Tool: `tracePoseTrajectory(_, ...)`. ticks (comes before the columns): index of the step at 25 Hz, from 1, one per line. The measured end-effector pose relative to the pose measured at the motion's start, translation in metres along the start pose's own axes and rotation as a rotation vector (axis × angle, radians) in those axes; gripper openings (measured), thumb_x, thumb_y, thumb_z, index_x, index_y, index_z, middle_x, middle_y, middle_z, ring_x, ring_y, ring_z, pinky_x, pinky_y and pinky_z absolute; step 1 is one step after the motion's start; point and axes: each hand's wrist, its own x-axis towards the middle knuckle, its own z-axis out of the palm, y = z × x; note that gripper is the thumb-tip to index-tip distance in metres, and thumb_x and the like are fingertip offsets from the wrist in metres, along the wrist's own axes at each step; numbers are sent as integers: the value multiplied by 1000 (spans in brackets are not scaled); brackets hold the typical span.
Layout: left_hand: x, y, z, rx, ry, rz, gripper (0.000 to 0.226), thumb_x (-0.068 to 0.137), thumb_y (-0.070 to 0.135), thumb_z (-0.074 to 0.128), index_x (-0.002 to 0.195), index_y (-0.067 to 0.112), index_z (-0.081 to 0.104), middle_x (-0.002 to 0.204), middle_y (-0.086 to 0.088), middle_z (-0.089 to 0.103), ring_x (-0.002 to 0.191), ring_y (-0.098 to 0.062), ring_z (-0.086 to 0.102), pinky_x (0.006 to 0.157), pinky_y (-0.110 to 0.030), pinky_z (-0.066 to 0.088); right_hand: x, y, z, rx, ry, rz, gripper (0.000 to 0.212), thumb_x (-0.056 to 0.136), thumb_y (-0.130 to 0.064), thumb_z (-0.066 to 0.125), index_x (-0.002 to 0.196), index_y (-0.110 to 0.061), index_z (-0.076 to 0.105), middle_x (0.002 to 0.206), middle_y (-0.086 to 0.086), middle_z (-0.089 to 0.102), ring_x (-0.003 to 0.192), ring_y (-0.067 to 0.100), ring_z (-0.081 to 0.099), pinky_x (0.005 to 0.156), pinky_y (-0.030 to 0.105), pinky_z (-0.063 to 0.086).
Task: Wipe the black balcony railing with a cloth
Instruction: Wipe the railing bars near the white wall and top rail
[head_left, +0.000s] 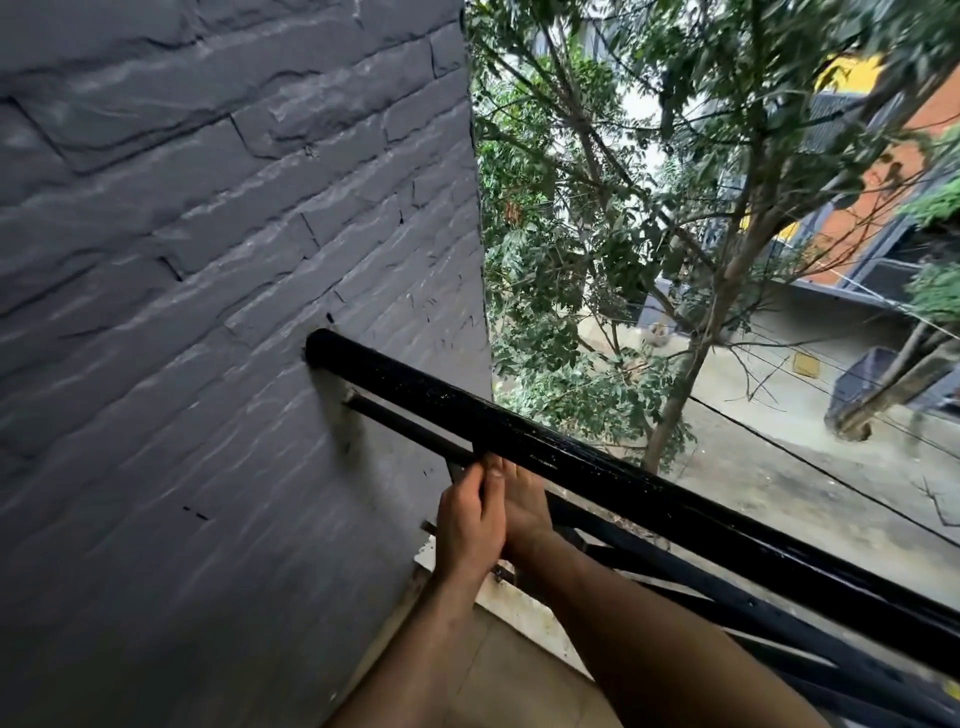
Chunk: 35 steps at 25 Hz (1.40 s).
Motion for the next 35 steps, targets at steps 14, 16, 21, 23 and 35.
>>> tracePoseTrajectory(14,-87,71,109,299,-288,380,33,95,37,47,109,18,70,105,-6,71,102,-26,64,91,-31,49,-166,131,-19,-224,95,167,85,66,-73,48,122,-11,67,104,3,67,91,25,68,74,38,57)
tracePoseTrajectory(16,-103,77,126,311,-301,440,27,95,34,53,105,18,72,100,-6,72,97,-25,65,86,-30,50,-189,150,-23,-251,120,190,83,67,-75,46,119,-14,69,100,2,68,88,25,69,71,39,57)
tracePoseTrajectory(21,-133,83,163,317,-344,548,24,95,32,52,105,21,71,99,-1,72,96,-25,62,89,-33,50,-283,221,-43,-257,22,338,68,74,-66,48,116,-16,65,102,5,70,88,33,68,75,45,55)
tracePoseTrajectory(23,-148,88,175,313,-368,554,24,95,33,49,103,21,69,96,-2,71,93,-26,62,86,-35,48,-327,250,-60,-291,32,445,53,79,-58,43,102,-16,66,91,6,68,79,35,66,70,45,54)
tracePoseTrajectory(35,-239,142,241,233,-424,461,39,100,39,39,118,18,66,118,-2,66,112,-22,59,99,-33,46,-386,295,-51,-229,122,289,60,87,-47,63,139,-20,52,125,3,59,118,27,53,106,40,42)
